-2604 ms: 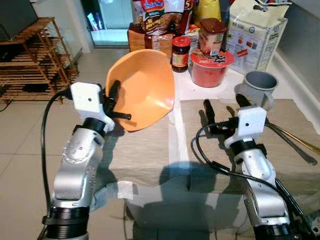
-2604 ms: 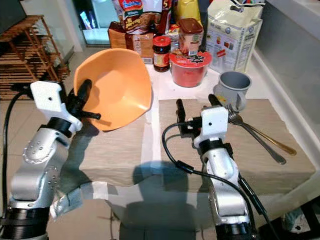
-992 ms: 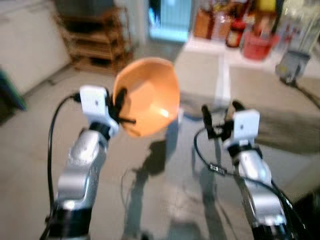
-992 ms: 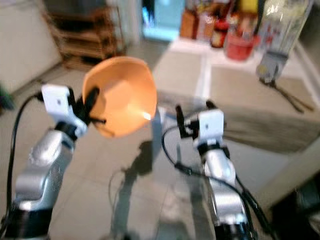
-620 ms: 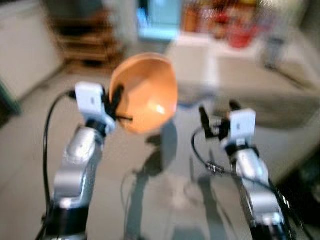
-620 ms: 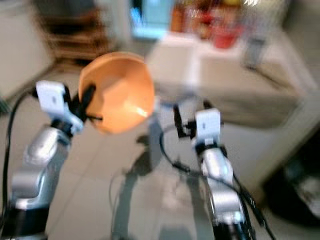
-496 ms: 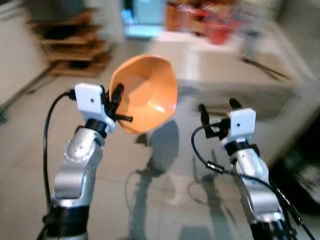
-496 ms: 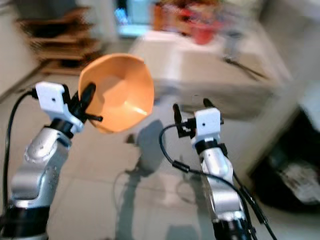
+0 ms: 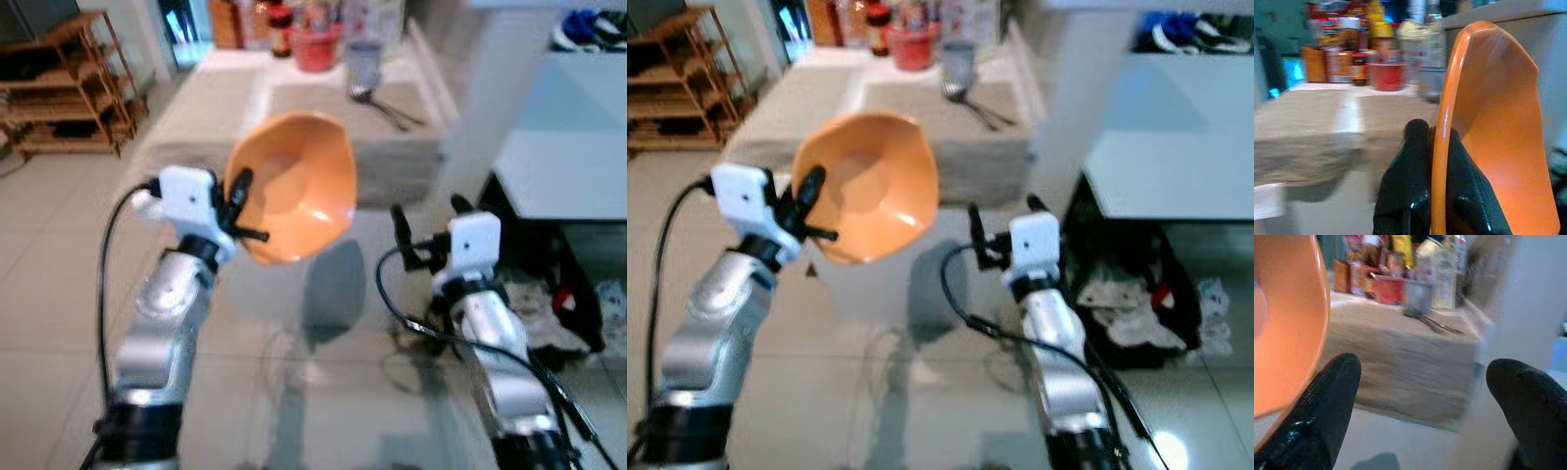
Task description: Setting the table
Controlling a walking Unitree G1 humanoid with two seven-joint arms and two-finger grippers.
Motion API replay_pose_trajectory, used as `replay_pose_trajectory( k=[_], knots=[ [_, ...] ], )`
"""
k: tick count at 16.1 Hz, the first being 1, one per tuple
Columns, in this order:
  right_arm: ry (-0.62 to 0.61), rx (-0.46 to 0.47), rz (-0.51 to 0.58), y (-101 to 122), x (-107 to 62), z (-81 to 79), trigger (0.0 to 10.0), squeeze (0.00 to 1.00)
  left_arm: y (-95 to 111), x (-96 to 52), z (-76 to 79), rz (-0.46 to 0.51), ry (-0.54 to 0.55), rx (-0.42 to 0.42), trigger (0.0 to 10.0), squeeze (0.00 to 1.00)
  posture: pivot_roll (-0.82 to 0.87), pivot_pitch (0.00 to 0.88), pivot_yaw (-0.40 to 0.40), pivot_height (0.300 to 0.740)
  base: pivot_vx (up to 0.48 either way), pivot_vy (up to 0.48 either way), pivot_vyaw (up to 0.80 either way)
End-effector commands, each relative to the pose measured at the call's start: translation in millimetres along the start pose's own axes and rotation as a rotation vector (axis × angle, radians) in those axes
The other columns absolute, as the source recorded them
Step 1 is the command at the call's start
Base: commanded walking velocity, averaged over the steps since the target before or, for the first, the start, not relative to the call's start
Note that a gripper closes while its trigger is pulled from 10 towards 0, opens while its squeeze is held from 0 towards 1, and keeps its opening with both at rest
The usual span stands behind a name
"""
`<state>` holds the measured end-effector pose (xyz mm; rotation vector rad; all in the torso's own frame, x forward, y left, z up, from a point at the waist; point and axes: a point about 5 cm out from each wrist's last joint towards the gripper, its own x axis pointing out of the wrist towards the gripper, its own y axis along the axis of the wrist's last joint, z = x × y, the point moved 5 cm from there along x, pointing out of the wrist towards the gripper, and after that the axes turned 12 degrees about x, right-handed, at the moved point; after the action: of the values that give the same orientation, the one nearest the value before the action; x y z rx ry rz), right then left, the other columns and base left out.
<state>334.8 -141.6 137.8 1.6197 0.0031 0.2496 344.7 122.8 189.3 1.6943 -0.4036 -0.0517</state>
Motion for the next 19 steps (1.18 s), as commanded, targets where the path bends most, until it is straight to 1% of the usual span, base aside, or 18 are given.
replay_pose_trajectory(
  k=[1, 8, 9, 12, 17, 19],
  knots=[
    [0.013, 0.005, 0.027, 6.2, 3.0, -4.4, 10.0, 0.0, 14.1, 2.0, -5.4, 0.051, 0.013, 0.033, 0.0, 0.0, -0.11, 0.0, 0.057, 0.74, 0.0, -0.442, 0.0],
    [0.013, 0.004, 0.022, 4.1, 2.3, -5.0, 10.0, 0.0, 16.0, 4.6, -3.5, 0.055, 0.003, 0.053, 0.0, 0.0, -0.11, 0.0, 0.063, 0.74, 0.0, -0.42, 0.0],
    [0.015, -0.001, 0.009, 2.3, 2.6, -5.3, 10.0, 0.0, 16.1, 4.8, -3.1, 0.055, 0.002, 0.052, 0.0, 0.0, -0.11, 0.0, 0.063, 0.74, 0.24, -0.412, 0.0],
    [0.013, 0.008, 0.019, 2.7, 2.8, -5.9, 10.0, 0.0, 16.4, 5.4, -3.4, 0.056, 0.001, 0.054, 0.0, 0.0, -0.11, 0.0, 0.065, 0.74, 0.251, -0.407, -0.73],
    [0.017, 0.007, 0.017, 2.7, 3.1, -6.8, 10.0, 0.0, 9.2, 6.8, -10.8, 0.015, 0.052, 0.079, 0.0, 0.0, -0.11, 0.0, 0.066, 0.74, 0.3, -0.37, 0.0],
    [0.018, 0.005, 0.018, 2.9, 3.2, -6.9, 10.0, 0.0, 8.8, 6.8, -10.4, 0.013, 0.049, 0.087, 0.0, 0.0, -0.11, 0.0, 0.066, 0.74, 0.324, -0.351, 0.0]
  ],
)
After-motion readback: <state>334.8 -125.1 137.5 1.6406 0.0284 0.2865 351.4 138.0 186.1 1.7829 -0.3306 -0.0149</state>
